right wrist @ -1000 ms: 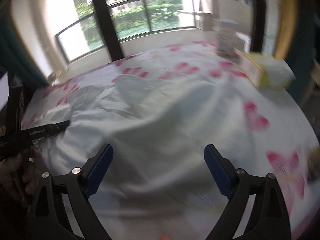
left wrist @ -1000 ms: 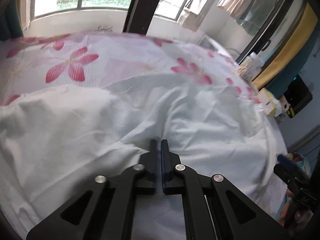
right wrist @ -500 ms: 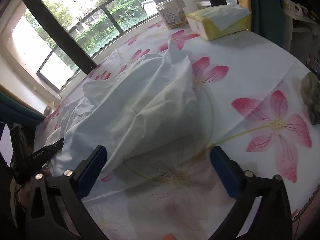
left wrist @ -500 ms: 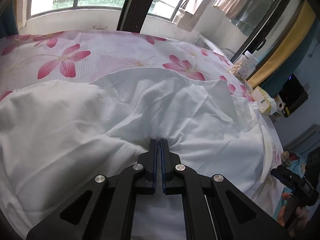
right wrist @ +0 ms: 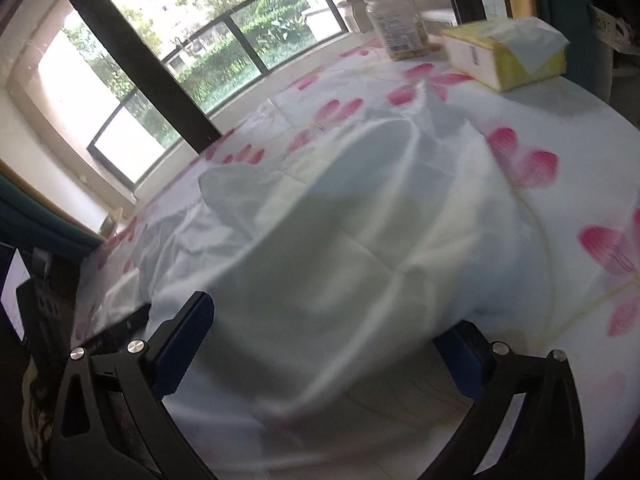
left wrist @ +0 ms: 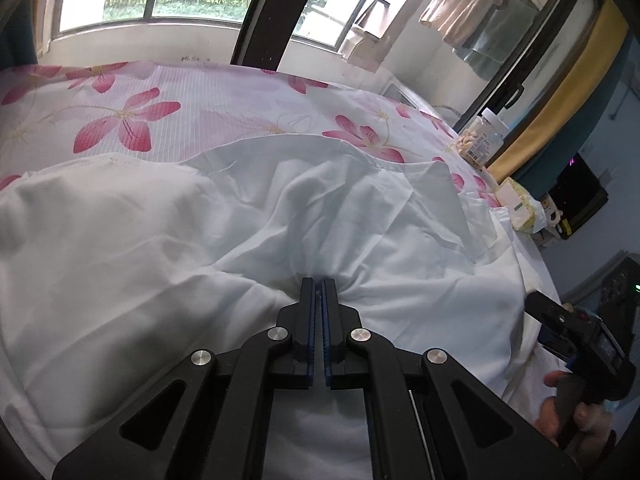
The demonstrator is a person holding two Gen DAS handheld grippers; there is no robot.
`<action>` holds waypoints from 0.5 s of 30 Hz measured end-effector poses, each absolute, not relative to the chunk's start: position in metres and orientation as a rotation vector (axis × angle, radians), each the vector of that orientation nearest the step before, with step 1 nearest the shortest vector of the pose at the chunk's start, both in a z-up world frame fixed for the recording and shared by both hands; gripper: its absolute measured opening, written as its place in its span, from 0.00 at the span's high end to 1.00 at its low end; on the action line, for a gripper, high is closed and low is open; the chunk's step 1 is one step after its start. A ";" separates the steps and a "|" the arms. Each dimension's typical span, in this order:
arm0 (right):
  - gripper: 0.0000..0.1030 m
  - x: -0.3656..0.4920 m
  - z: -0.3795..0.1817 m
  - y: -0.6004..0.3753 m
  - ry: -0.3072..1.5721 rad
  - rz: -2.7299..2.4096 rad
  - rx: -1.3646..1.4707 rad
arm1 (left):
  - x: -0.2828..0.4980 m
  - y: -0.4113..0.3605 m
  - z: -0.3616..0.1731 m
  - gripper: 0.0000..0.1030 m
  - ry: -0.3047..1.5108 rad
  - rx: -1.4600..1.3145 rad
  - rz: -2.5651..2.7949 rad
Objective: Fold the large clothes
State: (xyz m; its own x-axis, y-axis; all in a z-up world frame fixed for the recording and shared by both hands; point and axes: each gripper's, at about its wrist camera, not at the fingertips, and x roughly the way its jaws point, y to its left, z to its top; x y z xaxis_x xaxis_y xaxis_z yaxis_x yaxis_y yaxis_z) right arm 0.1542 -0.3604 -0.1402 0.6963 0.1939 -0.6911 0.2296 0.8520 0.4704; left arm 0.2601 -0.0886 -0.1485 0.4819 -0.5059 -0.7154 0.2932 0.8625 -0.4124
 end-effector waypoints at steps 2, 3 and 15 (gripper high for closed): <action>0.00 0.159 -0.141 -0.357 0.800 -0.009 0.577 | 0.261 -0.087 -0.149 0.97 0.954 -0.258 -0.501; 0.00 0.163 -0.141 -0.353 0.794 0.014 0.593 | 0.261 -0.087 -0.149 0.97 0.955 -0.260 -0.503; 0.51 0.194 -0.141 -0.303 0.809 0.122 0.535 | 0.261 -0.086 -0.149 0.97 0.956 -0.270 -0.505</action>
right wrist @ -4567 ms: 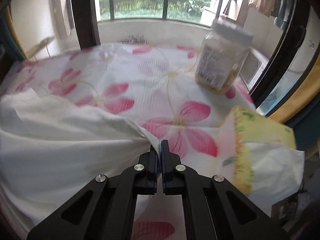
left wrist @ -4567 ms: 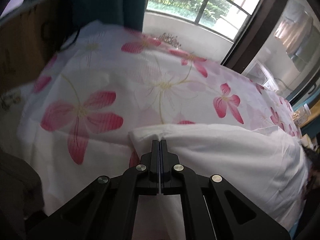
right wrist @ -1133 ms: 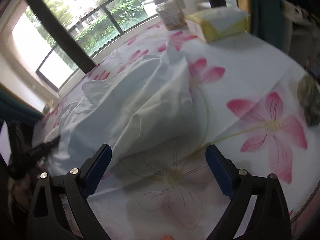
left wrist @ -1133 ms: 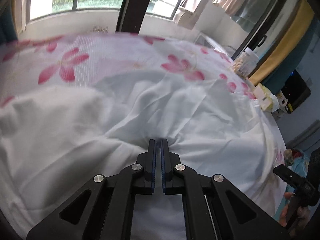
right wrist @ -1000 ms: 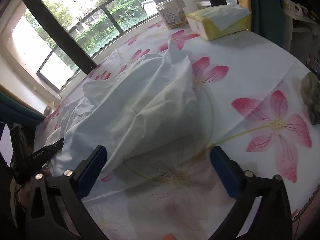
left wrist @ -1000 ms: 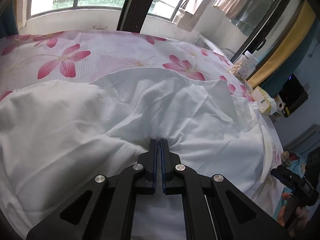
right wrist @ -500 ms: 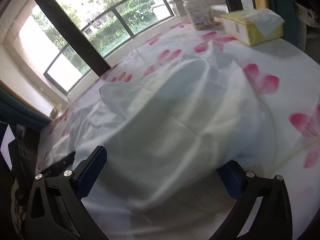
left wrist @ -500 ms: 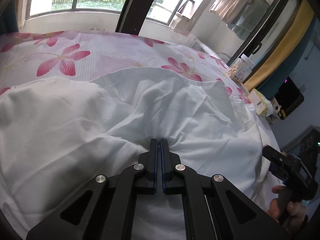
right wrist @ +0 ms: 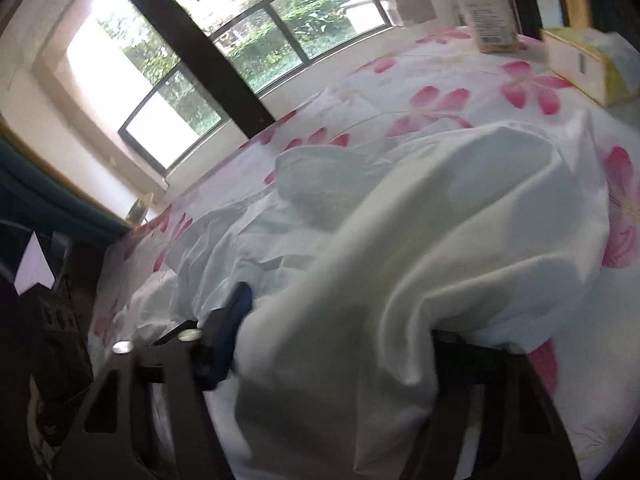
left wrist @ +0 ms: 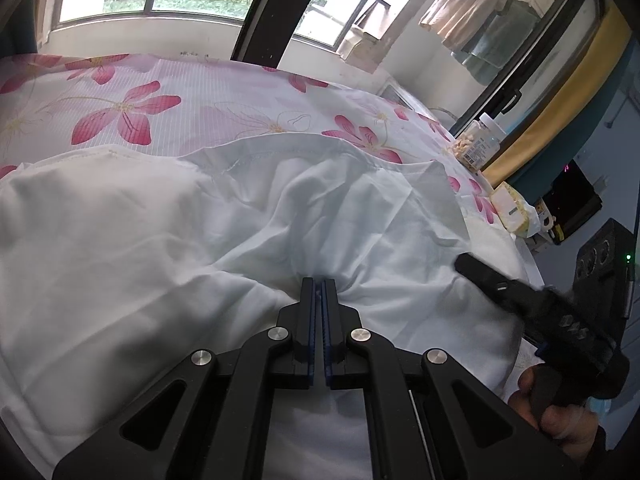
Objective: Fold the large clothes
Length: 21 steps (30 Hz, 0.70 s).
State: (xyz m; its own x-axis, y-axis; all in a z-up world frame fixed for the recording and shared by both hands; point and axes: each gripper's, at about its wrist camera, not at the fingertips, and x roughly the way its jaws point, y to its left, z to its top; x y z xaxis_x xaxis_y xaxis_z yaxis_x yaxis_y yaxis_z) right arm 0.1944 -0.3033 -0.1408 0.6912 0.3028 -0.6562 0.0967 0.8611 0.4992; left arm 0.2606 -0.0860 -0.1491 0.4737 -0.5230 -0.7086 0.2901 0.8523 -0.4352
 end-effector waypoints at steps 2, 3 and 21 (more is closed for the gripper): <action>0.73 0.197 -0.144 -0.296 0.817 0.141 0.531 | 0.260 -0.086 -0.149 0.97 0.955 -0.268 -0.504; 0.79 0.198 -0.148 -0.295 0.824 0.155 0.554 | 0.260 -0.087 -0.149 0.97 0.955 -0.265 -0.503; 0.88 0.197 -0.059 -0.186 0.676 0.235 0.064 | 0.265 -0.069 -0.158 0.97 1.004 -0.421 -0.564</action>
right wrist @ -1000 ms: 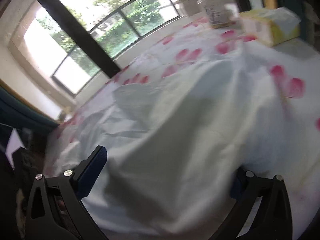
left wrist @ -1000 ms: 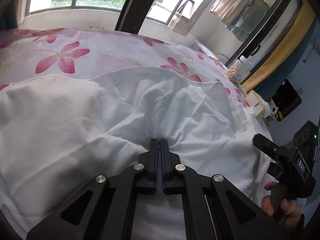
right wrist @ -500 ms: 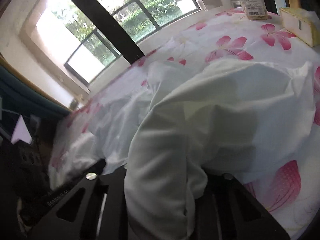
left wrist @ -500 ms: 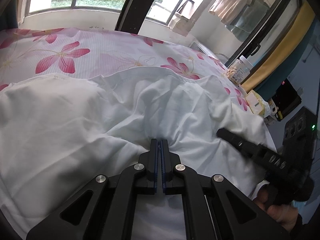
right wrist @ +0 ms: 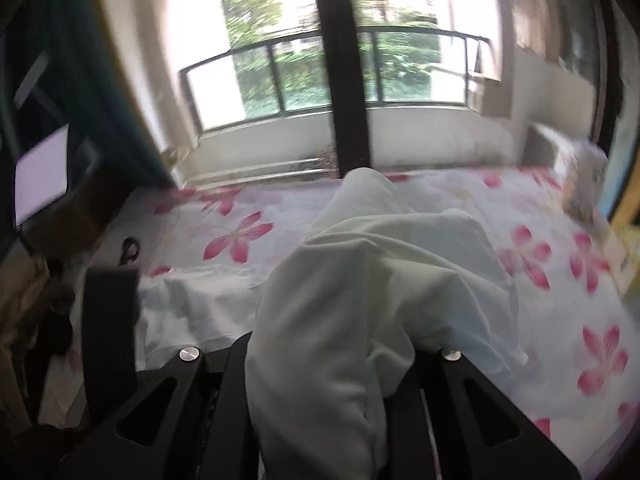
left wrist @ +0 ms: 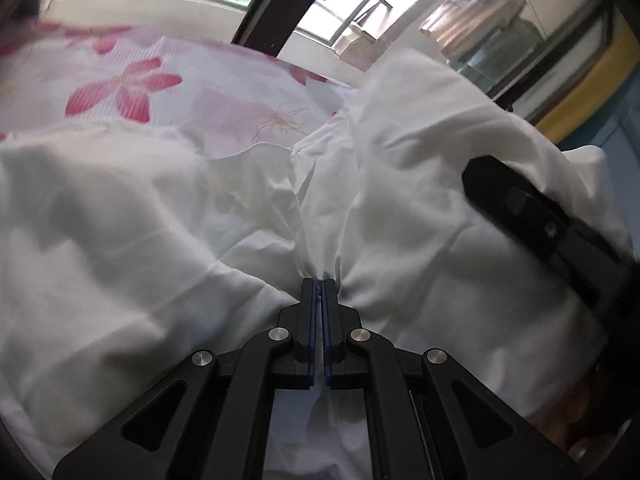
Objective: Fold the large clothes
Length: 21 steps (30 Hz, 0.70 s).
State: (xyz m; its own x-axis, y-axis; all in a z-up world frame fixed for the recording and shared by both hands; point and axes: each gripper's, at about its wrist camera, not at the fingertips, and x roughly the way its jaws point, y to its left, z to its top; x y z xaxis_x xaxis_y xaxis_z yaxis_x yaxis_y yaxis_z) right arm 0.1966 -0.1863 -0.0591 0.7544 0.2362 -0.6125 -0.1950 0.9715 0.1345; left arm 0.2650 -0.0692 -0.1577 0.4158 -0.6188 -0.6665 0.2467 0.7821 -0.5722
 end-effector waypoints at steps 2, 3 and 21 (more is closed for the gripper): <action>0.88 0.196 -0.059 -0.170 0.680 0.254 0.013 | 0.265 -0.059 -0.158 0.97 1.020 -0.461 -0.552; 0.88 0.196 -0.060 -0.158 0.682 0.269 -0.023 | 0.263 -0.050 -0.157 0.97 1.022 -0.491 -0.538; 0.87 0.185 -0.103 -0.046 0.780 0.363 -0.323 | 0.169 0.137 -0.090 0.97 0.777 -0.553 -0.217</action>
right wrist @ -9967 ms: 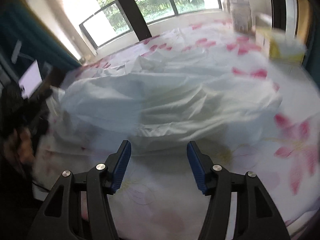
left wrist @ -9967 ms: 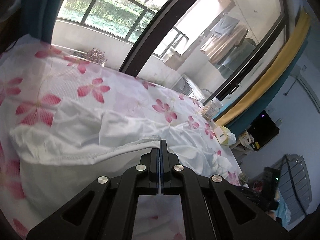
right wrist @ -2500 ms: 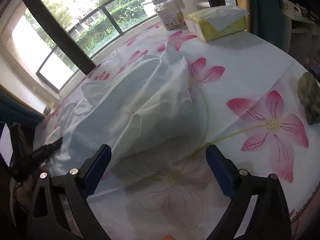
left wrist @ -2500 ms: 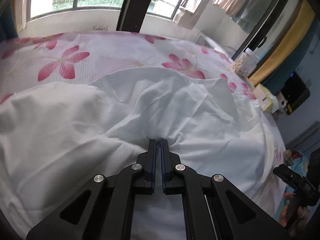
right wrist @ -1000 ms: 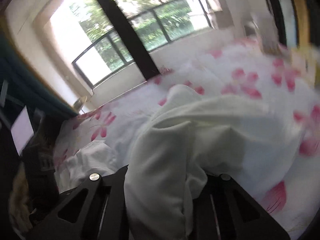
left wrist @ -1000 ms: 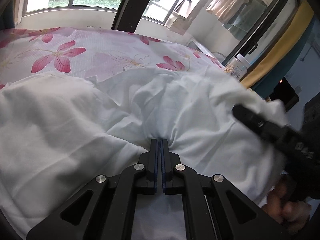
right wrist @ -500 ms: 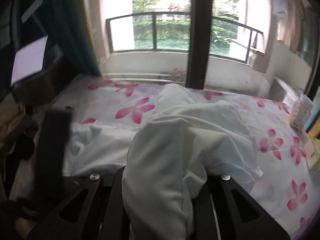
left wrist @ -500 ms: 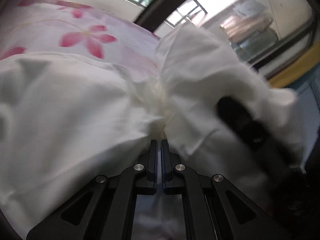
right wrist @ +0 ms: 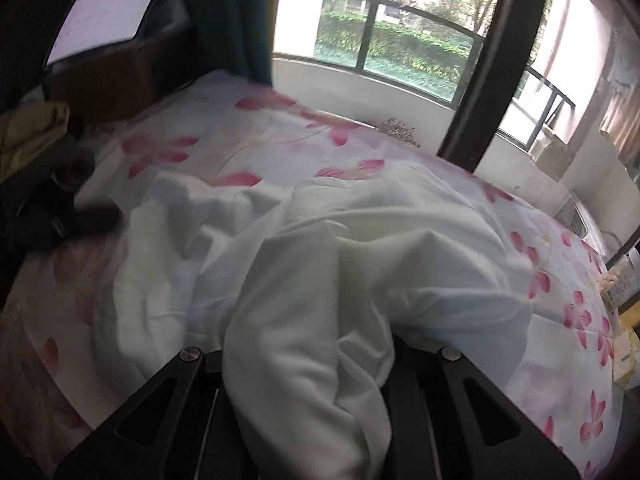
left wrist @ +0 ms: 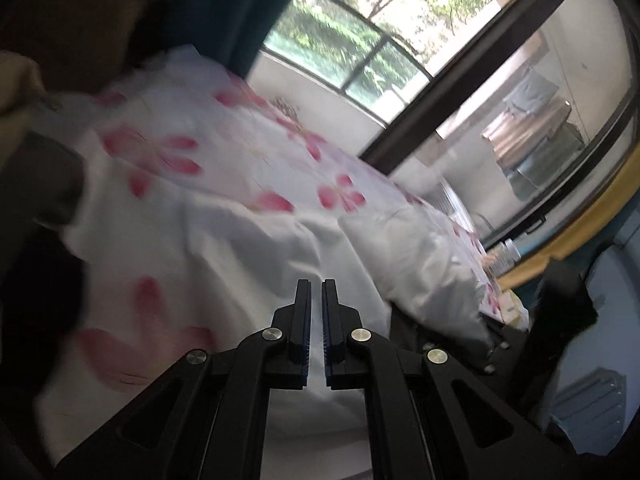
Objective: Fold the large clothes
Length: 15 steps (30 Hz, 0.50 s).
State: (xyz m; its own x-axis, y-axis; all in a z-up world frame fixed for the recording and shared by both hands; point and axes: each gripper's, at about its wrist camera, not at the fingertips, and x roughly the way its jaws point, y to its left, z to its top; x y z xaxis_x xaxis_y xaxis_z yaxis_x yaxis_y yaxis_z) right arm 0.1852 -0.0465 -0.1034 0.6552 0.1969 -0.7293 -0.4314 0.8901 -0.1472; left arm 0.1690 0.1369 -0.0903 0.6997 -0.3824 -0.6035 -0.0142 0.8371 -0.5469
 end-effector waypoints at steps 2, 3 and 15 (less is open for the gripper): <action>0.85 0.184 -0.109 -0.039 0.791 0.364 -0.343 | 0.168 0.142 -0.086 0.96 0.763 -0.539 -0.204; 0.84 0.183 -0.110 -0.035 0.796 0.364 -0.345 | 0.167 0.143 -0.084 0.96 0.762 -0.531 -0.203; 0.02 0.145 -0.086 -0.008 0.740 0.553 -0.267 | 0.154 0.156 -0.062 0.88 0.746 -0.438 -0.195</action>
State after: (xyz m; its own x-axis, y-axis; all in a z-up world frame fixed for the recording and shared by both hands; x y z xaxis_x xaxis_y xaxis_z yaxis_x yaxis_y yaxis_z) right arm 0.1451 -0.0078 -0.0861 0.6047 0.3804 -0.6998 -0.5634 0.8253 -0.0382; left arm 0.1542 0.1559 -0.0617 0.7216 -0.3230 -0.6124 0.0173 0.8926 -0.4505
